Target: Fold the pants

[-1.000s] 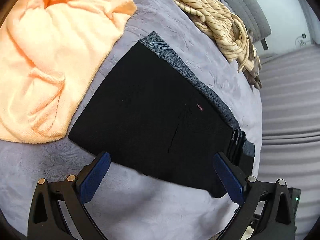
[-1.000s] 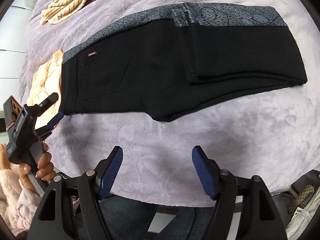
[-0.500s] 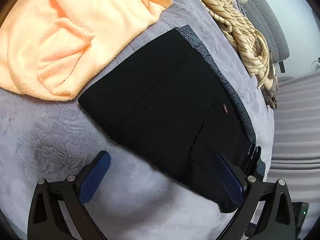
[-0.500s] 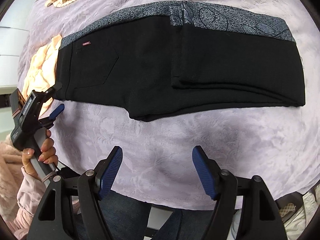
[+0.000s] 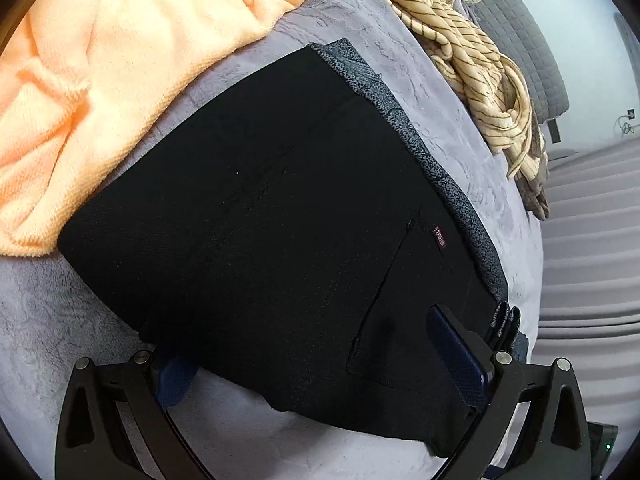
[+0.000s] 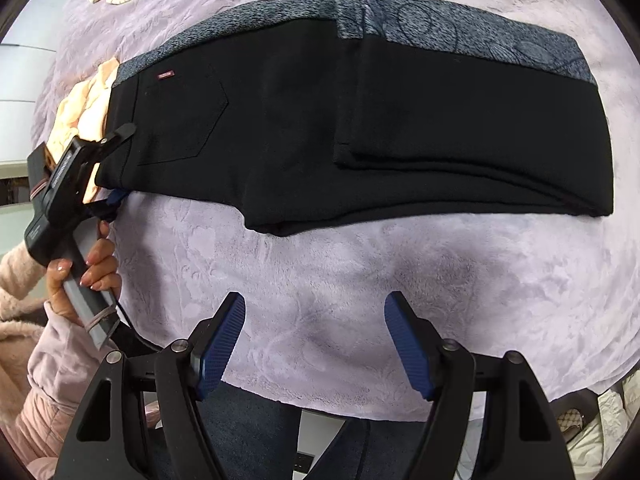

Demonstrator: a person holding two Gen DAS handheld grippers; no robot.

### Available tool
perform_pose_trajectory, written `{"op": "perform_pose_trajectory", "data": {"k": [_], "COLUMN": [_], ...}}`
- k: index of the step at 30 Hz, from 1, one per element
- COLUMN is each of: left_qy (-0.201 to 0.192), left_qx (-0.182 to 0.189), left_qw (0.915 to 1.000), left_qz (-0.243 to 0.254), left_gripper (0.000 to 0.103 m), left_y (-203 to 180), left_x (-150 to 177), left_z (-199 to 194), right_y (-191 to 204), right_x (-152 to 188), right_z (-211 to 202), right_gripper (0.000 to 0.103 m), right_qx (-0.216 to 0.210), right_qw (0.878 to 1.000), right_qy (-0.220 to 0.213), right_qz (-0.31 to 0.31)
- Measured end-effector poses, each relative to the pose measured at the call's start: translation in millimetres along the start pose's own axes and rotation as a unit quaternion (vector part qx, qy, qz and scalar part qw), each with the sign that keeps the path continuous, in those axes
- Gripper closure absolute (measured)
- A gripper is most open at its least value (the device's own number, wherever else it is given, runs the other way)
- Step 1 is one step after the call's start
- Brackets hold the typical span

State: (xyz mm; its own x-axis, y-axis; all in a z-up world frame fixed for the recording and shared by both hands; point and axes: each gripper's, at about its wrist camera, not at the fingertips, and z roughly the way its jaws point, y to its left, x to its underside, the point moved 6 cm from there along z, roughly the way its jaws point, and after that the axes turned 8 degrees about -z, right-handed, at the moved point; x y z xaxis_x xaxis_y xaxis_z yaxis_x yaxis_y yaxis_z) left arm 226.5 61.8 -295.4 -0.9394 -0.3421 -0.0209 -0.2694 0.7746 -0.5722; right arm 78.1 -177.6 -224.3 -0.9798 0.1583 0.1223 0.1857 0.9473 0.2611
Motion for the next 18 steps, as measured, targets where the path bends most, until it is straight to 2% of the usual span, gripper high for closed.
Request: {"op": "perform_pose_trajectory", "data": {"k": [3,6,8,9,10,12,13,14,15,16,17,18], "left_qy": [-0.035,-0.083,-0.095,-0.092,-0.083,-0.058,-0.054,-0.056,-0.059,-0.069,-0.090,-0.112], "left_qx": [-0.017,-0.030,-0.054,-0.066,-0.074,-0.094,-0.084,-0.067,-0.064,-0.077,-0.111,-0.145], "left_qw": [0.9980,0.9873,0.9822,0.9826,0.9857,0.9917,0.9940,0.9959,0.9958,0.9933,0.9843,0.9705], "left_qz": [0.050,0.132,0.152,0.147,0.127,0.065,0.045,0.025,0.027,0.051,0.103,0.157], "left_gripper": [0.003,0.003,0.003,0.005,0.011,0.041,0.045,0.053,0.059,0.061,0.063,0.064], "left_y": [-23,-56,-61,-57,-47,-19,-10,-2,-1,-6,-18,-30], "left_x": [4,12,11,8,4,-7,-11,-14,-15,-13,-8,-3], "left_z": [-20,-38,-34,-27,-19,-5,-3,-5,-6,-9,-13,-14], "right_y": [6,7,6,5,5,9,13,18,25,35,44,56], "right_x": [-7,-21,-33,-42,-50,-69,-79,-87,-98,-109,-118,-129], "right_z": [-7,-22,-32,-39,-44,-55,-60,-64,-68,-72,-73,-74], "right_gripper": [0.027,0.027,0.027,0.027,0.027,0.027,0.027,0.027,0.027,0.027,0.026,0.026], "right_qx": [0.001,0.014,0.028,0.034,0.035,0.036,0.035,0.033,0.028,0.022,0.017,0.008], "right_qw": [1.000,0.999,0.998,0.997,0.997,0.995,0.995,0.994,0.993,0.992,0.992,0.991], "right_qy": [-0.013,-0.037,-0.051,-0.058,-0.063,-0.073,-0.079,-0.082,-0.085,-0.084,-0.080,-0.073], "right_qz": [-0.011,-0.024,-0.034,-0.038,-0.042,-0.050,-0.057,-0.063,-0.074,-0.087,-0.098,-0.112]}}
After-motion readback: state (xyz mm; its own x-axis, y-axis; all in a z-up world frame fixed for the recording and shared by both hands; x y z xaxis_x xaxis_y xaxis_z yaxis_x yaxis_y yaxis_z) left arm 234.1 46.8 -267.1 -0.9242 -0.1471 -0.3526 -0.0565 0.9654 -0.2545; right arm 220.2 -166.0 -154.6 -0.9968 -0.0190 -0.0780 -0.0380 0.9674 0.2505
